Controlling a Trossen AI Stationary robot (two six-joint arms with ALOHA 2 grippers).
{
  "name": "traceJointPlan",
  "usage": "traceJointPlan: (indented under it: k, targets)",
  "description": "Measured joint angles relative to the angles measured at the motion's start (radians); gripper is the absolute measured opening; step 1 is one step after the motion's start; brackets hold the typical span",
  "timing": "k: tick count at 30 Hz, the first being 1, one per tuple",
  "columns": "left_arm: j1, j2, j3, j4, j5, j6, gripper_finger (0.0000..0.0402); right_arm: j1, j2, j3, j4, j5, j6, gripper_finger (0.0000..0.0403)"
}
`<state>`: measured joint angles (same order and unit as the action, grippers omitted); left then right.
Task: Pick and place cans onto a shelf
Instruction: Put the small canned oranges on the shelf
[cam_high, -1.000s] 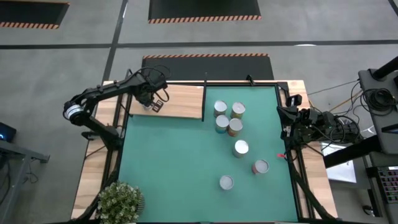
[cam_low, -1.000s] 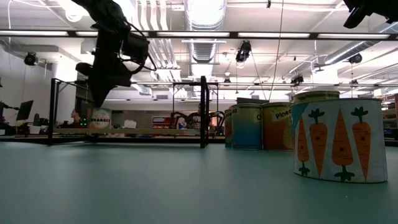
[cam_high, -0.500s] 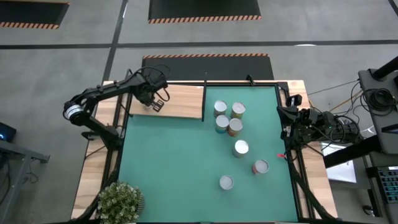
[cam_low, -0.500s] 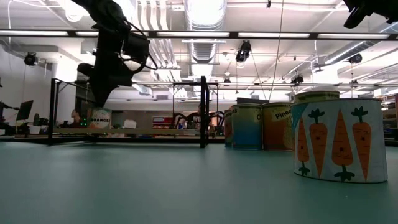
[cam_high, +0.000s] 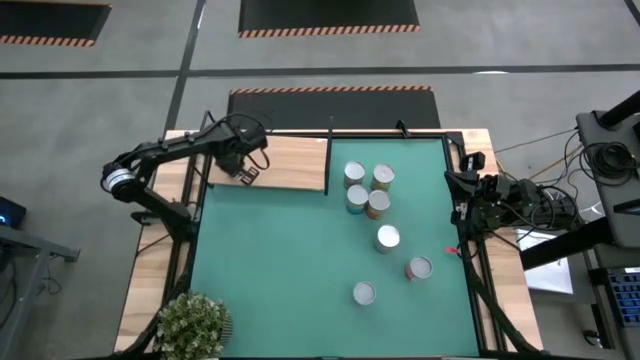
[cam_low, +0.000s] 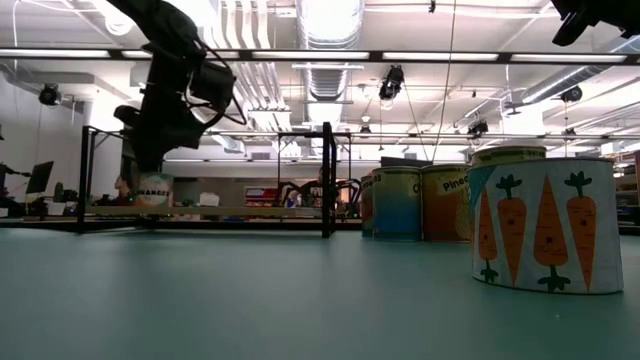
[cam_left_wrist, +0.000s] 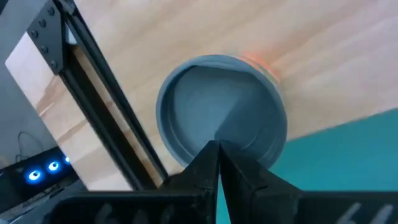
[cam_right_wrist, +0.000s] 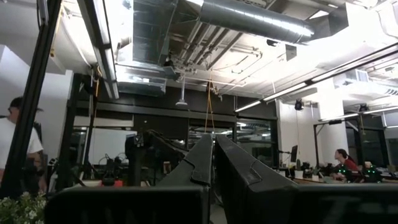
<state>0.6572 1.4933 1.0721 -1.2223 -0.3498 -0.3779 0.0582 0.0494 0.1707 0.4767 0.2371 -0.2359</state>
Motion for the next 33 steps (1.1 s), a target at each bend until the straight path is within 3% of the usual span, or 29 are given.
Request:
traceJointPlan:
  k: [5,22,33]
  targets:
    - [-0.002,0.0,-0.002,-0.09,-0.007,0.003,0.0,0.0,0.0,0.0,0.0,0.0,0.0,0.0009]
    - [-0.001,0.005,-0.002,-0.037,-0.036,0.003,0.0,0.0,0.0,0.0,0.0,0.0,0.001,0.0009]
    - [0.008,0.041,-0.002,-0.034,-0.14,0.008,0.0,0.0,0.0,0.0,0.0,0.0,0.0,0.0009]
